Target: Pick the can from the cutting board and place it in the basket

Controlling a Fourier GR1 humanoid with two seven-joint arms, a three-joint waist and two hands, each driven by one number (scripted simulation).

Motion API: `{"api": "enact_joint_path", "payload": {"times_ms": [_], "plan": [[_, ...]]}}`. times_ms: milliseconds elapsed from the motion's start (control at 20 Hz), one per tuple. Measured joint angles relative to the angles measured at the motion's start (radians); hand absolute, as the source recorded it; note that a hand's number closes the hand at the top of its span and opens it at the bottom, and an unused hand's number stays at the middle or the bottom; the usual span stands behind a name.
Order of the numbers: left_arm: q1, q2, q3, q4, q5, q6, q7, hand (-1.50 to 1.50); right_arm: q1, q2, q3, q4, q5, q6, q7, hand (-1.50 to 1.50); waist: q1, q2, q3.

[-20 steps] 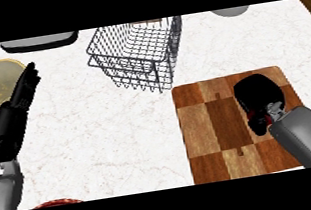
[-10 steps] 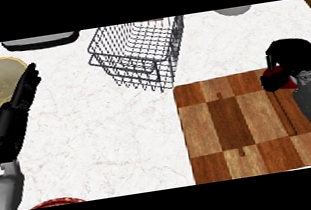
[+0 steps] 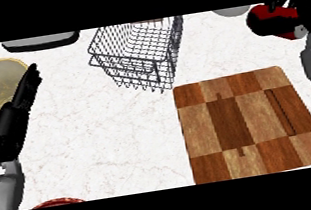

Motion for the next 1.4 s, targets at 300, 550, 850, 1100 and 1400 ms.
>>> {"api": "enact_joint_path", "payload": {"times_ms": [300,550,850,1100,1400], "plan": [[-0.009,0.001,0.012,0.032,0.0,-0.005,-0.024,0.0,-0.197,0.016,-0.03,-0.043,-0.106,0.059,0.018,1.5,-0.001,0.0,-0.002],[-0.003,-0.003,0.009,0.01,-0.003,-0.009,-0.021,0.0,-0.405,0.053,-0.032,0.029,-0.157,0.109,0.093,1.5,0.009,0.001,-0.002],[-0.028,-0.012,0.003,0.038,-0.017,-0.009,-0.031,0.0,-0.634,0.1,-0.024,0.221,-0.171,0.133,0.174,1.5,0.015,0.005,-0.003],[-0.035,-0.011,0.008,0.036,-0.012,-0.021,-0.022,0.0,-0.756,0.151,-0.024,0.381,-0.166,0.096,0.209,1.5,0.02,0.007,-0.003],[-0.048,-0.028,-0.003,0.039,-0.025,-0.012,-0.021,0.0,-0.87,0.196,-0.036,0.592,-0.157,0.056,0.228,1.5,0.032,0.013,-0.003]]}}
